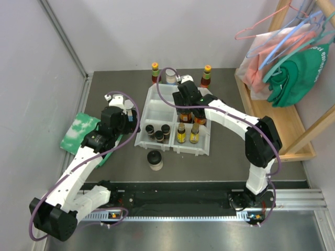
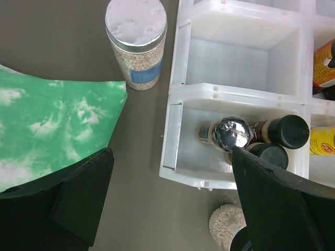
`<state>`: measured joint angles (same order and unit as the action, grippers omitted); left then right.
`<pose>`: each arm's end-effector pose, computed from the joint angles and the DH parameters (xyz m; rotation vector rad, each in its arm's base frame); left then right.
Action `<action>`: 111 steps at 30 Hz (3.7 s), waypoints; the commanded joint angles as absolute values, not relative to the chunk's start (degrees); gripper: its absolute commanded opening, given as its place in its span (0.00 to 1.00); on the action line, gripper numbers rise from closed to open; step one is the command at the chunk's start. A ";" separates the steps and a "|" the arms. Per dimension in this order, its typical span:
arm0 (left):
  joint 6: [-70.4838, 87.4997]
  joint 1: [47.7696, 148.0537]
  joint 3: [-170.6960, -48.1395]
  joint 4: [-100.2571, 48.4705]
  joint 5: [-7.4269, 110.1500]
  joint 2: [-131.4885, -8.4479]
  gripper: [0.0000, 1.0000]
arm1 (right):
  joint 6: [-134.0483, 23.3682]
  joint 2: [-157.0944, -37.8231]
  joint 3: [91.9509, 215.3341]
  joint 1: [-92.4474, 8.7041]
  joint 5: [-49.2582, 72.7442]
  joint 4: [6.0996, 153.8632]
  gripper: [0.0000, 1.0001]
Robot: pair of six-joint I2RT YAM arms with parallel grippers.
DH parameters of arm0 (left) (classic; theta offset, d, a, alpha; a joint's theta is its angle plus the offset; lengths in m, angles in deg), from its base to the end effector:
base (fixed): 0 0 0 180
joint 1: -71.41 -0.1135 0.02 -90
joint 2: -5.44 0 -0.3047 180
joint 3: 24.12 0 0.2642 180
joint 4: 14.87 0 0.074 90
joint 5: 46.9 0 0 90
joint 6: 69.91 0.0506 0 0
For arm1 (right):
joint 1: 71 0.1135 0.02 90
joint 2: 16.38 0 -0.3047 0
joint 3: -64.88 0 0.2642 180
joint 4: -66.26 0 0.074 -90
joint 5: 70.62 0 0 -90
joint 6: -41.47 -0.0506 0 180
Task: Organize the condiment bottles
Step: Place the bottle in the storage box, then place the bottle at the center of the board, then place the bottle in the storage box.
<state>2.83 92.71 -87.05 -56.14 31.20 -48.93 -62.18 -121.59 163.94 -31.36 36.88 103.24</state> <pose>0.1973 -0.0657 0.3337 -0.0461 2.1324 -0.1746 0.3577 0.2765 0.2956 -0.3644 2.2551 0.1295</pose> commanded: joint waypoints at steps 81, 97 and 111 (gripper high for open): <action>-2.94 85.47 -115.47 -59.99 26.49 -80.17 0.00 | -73.22 -80.89 145.33 -31.01 34.24 120.26 0.99; 1.36 88.11 -121.35 -54.28 42.22 -79.46 0.00 | -73.49 -80.45 145.59 -31.01 35.29 120.61 0.99; 2.42 99.27 -123.99 -53.75 39.41 -87.54 0.00 | -73.57 -80.36 145.07 -31.01 36.43 121.22 0.99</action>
